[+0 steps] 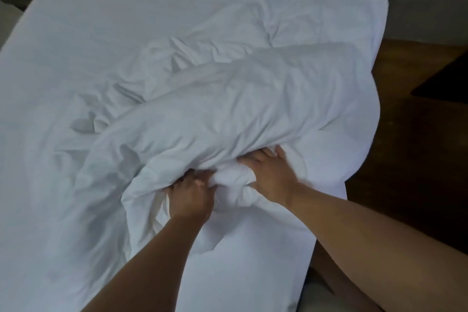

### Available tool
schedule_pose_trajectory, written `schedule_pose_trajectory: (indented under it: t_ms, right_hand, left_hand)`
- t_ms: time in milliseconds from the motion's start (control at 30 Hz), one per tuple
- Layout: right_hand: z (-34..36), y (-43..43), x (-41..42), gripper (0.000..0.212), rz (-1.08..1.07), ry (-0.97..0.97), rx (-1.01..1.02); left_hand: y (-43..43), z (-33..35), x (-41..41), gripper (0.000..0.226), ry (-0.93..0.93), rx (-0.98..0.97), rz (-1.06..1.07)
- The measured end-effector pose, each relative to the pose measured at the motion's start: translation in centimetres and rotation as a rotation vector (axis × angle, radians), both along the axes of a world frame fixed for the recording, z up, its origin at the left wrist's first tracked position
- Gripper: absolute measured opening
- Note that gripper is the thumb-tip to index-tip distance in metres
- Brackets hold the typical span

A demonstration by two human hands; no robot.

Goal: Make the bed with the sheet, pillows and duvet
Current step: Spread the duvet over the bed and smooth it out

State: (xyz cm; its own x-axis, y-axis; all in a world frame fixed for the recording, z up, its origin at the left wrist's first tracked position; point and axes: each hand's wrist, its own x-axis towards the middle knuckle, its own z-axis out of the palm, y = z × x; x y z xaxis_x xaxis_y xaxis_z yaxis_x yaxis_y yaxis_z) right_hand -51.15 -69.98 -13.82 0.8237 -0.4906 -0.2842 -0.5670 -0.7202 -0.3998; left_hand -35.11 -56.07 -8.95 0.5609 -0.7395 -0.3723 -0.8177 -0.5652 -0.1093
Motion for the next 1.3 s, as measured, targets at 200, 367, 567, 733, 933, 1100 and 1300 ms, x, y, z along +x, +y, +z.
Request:
schedule_pose_trajectory:
  t_ms: [200, 367, 567, 733, 933, 1100, 1300]
  right_hand:
    - [2.2, 2.4, 0.3, 0.021, -0.167, -0.213, 0.047]
    - [6.0, 9.8, -2.3, 0.033, -0.147, -0.119, 0.266]
    - [16.6, 20.3, -5.3, 0.038, -0.185, -0.19, 0.49]
    - [27.4, 25.9, -6.3, 0.023, -0.062, -0.456, 0.581]
    - [35.6, 25.3, -5.8, 0.033, -0.161, -0.667, 0.347]
    - [29.5, 20.7, -6.7, 0.029, -0.316, -0.364, -0.044]
    - [16.3, 22.5, -10.2, 0.029, -0.495, 0.07, -0.141]
  left_hand:
    - [1.8, 2.7, -0.1, 0.041, 0.119, -0.247, -0.073]
    - [9.7, 6.2, -1.5, 0.049, 0.369, -0.164, -0.07]
    - [20.1, 15.6, -3.2, 0.037, 0.537, -0.293, -0.067]
    - [25.2, 30.8, -2.7, 0.065, 0.464, -0.143, -0.193]
    - [24.4, 40.0, -1.5, 0.065, 0.253, -0.375, -0.161]
    - [26.5, 27.4, -4.1, 0.082, 0.218, -0.679, -0.166]
    - [34.4, 9.6, -7.1, 0.137, 0.386, -0.078, 0.236]
